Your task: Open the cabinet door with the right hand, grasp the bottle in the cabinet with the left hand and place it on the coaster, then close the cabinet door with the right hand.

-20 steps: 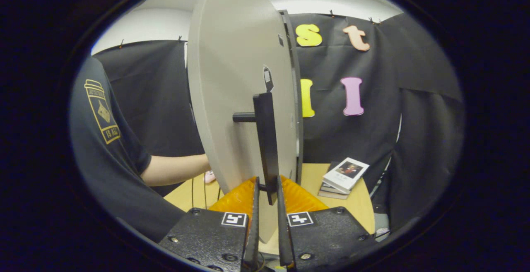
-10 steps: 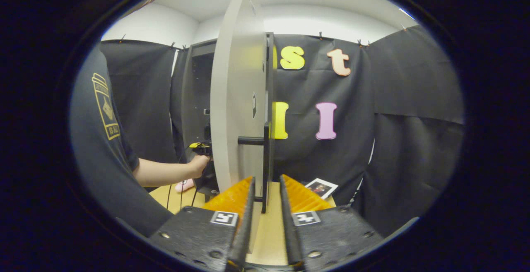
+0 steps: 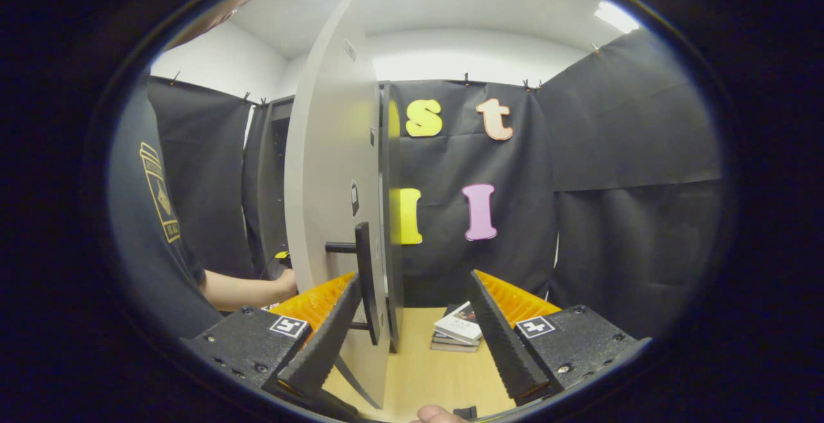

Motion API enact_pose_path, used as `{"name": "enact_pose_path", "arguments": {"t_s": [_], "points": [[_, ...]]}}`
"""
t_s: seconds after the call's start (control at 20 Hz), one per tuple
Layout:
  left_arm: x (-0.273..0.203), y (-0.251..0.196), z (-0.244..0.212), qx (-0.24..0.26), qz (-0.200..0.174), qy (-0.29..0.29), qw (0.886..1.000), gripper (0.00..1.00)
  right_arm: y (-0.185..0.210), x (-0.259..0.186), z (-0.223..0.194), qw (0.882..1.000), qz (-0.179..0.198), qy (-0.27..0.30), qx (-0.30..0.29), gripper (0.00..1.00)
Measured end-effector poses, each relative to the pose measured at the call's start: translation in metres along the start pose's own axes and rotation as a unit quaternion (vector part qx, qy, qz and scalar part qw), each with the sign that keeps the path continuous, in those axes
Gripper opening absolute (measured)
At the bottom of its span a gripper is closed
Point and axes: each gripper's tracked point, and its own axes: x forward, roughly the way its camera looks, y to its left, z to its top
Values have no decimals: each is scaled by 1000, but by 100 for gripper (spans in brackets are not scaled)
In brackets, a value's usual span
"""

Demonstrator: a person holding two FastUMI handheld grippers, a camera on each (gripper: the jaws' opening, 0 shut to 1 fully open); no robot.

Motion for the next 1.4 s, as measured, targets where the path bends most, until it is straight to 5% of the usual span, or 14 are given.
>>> {"name": "enact_pose_path", "arguments": {"t_s": [0.05, 0.1, 0.15, 0.45, 0.6, 0.75, 0.95, 1.2, 1.3, 1.4], "points": [[0, 4, 0, 5, 10, 1, 1000, 75, 1, 0, -1, 1000, 2, 0, -2, 100], [-4, 5, -1, 5, 15, 2, 1000, 86, 1, -1, -2, 1000, 6, -1, -2, 100], [-6, 4, -2, 1, 15, 4, 1000, 72, 1, 0, -2, 1000, 10, -2, 3, 100], [-44, 13, 17, -4, 19, -13, 1000, 73, -7, -1, 6, 999, 44, -14, 8, 100], [-81, 14, 28, -10, -9, -28, 1000, 72, -20, -3, 19, 996, 74, -40, 10, 100], [-126, 33, 43, 31, 2, -66, 997, 72, -48, 2, 27, 993, 82, -77, 37, 100], [-190, 45, 33, 64, 5, -59, 996, 72, -117, 22, 36, 986, 8, -137, 93, 100], [-261, 84, -14, 46, 0, -35, 998, 72, -127, 46, 32, 975, -23, -150, 162, 100], [-287, 114, -39, 51, 15, -31, 998, 72, -143, 63, 10, 979, -115, -113, 121, 100], [-310, 116, -77, 11, -26, 1, 1000, 72, -181, 52, -5, 966, -242, -88, 30, 100]]}}
